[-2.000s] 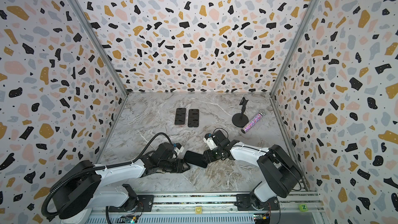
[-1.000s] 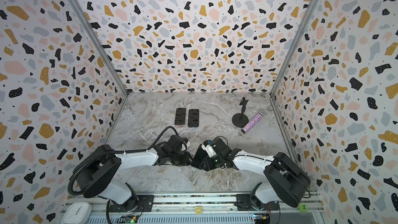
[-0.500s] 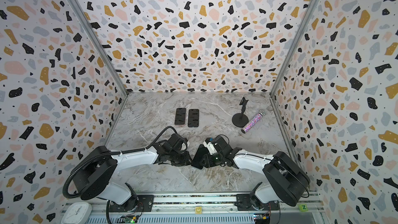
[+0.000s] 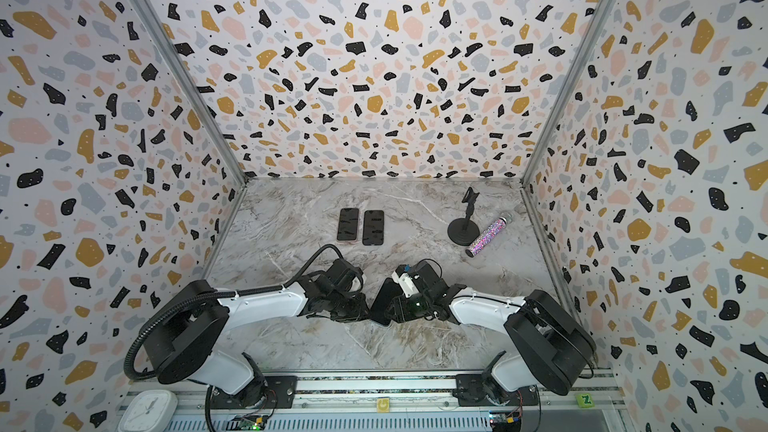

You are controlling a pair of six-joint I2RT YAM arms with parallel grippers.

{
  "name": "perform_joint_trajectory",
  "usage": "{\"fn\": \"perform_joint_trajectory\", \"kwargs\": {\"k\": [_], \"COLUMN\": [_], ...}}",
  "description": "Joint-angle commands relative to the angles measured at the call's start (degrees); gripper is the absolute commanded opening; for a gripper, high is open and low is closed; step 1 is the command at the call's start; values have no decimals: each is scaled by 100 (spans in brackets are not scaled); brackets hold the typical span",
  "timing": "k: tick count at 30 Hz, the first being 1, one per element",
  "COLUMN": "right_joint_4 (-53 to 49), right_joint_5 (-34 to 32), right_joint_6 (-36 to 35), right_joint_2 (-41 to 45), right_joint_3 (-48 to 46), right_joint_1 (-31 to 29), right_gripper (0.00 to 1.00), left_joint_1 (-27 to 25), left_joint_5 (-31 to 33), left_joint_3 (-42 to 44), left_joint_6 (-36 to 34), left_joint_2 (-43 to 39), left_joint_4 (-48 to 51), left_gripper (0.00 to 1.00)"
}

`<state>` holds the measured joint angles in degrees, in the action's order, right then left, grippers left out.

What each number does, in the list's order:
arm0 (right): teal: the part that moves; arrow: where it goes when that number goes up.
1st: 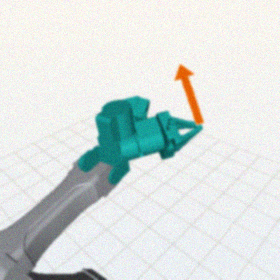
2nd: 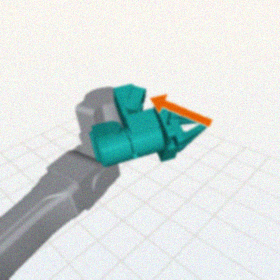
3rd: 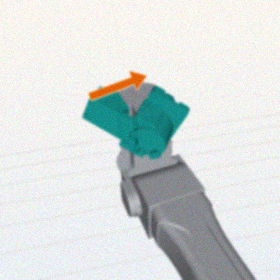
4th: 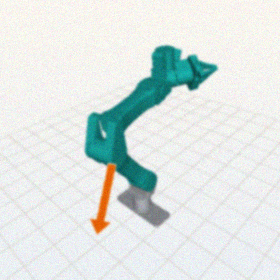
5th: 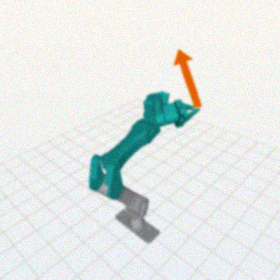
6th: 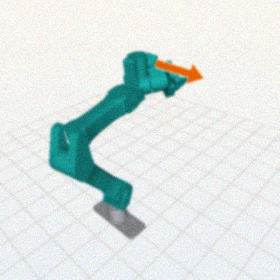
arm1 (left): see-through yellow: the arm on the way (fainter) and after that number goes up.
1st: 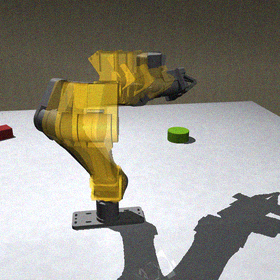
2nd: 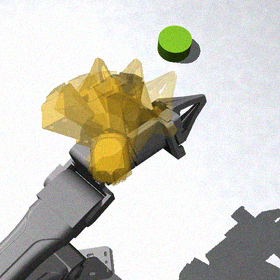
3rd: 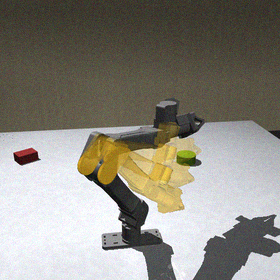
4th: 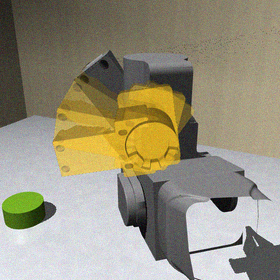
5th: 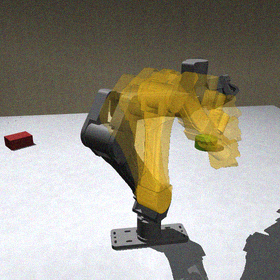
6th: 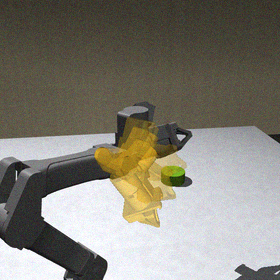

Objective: Put the phone into the phone case

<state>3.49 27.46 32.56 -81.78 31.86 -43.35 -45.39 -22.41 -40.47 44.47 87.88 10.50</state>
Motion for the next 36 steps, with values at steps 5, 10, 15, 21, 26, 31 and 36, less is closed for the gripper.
{"fn": "perform_joint_trajectory", "kwargs": {"k": [5,10,15,21,26,31,36], "right_joint_4": [145,345,450,514,641,756,561], "right_joint_5": [17,88,128,158,254,380,388], "right_joint_6": [44,136,181,207,264,365,331], "right_joint_2": [-159,-246,-326,-332,-370,-331,-186], "right_joint_3": [-61,-143,-170,-205,-251,-268,-211], "right_joint_1": [-33,-67,-108,-121,-138,-118,-35], "right_gripper": [45,45,45,45,46,49,49], "left_joint_1": [-56,-95,-194,-263,-340,-394,-391], "left_joint_5": [71,58,36,-9,-76,-92,-40], "left_joint_3": [-128,-25,65,178,284,346,366], "left_joint_6": [-182,-159,-81,5,88,98,45], "left_joint_2": [251,359,518,694,818,922,879], "left_joint_4": [136,3,-203,-466,-715,-812,-706], "left_gripper": [8,6,5,4,2,1,1]}}
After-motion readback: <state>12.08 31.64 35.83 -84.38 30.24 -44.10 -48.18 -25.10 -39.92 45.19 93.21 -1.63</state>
